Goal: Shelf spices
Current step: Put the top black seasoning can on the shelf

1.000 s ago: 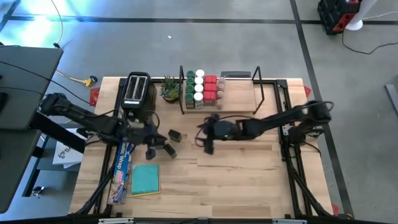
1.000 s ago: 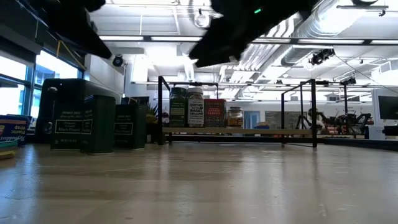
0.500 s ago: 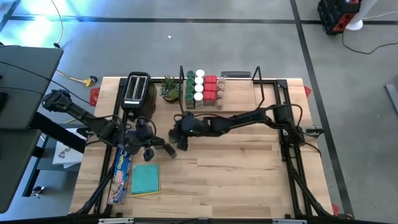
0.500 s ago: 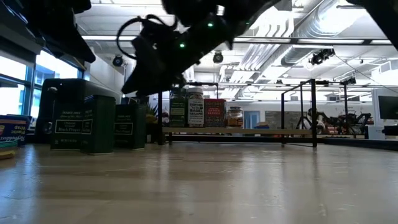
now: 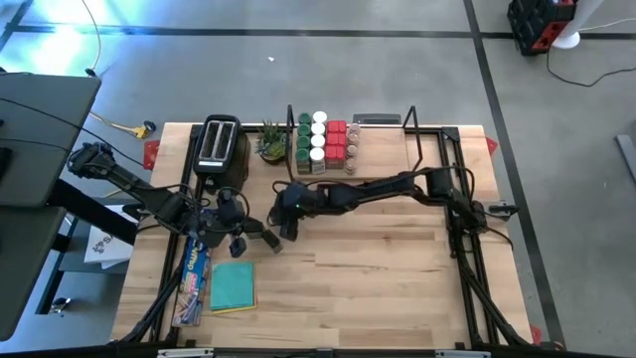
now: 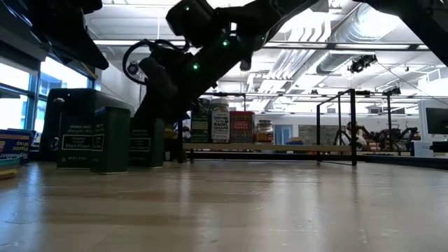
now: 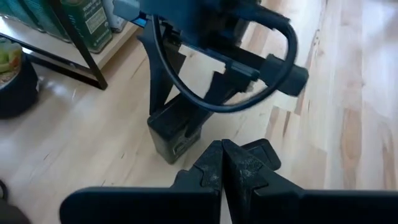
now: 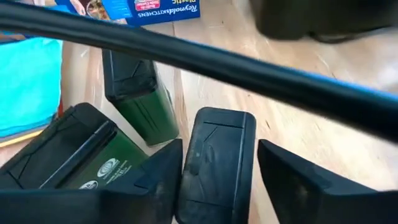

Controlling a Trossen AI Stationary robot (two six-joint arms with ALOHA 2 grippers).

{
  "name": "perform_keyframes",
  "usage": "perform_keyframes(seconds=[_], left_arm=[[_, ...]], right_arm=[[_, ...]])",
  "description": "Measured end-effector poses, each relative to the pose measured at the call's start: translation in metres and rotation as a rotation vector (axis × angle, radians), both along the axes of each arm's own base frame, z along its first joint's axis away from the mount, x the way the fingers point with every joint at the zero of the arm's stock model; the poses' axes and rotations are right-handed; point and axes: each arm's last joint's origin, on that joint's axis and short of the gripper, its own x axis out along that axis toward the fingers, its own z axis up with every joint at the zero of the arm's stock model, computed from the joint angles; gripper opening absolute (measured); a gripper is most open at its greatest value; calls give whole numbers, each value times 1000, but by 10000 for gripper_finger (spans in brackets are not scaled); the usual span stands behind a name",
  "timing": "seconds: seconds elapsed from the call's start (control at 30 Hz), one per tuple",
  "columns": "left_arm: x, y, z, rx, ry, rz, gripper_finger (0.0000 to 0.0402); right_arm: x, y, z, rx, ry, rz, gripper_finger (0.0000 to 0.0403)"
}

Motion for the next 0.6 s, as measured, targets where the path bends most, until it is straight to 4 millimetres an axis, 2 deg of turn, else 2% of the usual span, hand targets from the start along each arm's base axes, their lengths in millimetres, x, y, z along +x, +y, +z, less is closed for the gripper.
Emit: perform_keyframes(seconds=[0.3, 0.5, 0.6], left_arm=[[0, 0, 0, 6, -2, 2, 0], [0, 0, 0, 21, -4, 3, 0], [0, 0, 0, 20, -6, 4, 0]], right_arm=[[-2, -2, -2, 27, 31, 11, 127], [-8, 7, 4, 21, 74, 33, 119], [-16, 13, 15, -11, 116, 48, 119]])
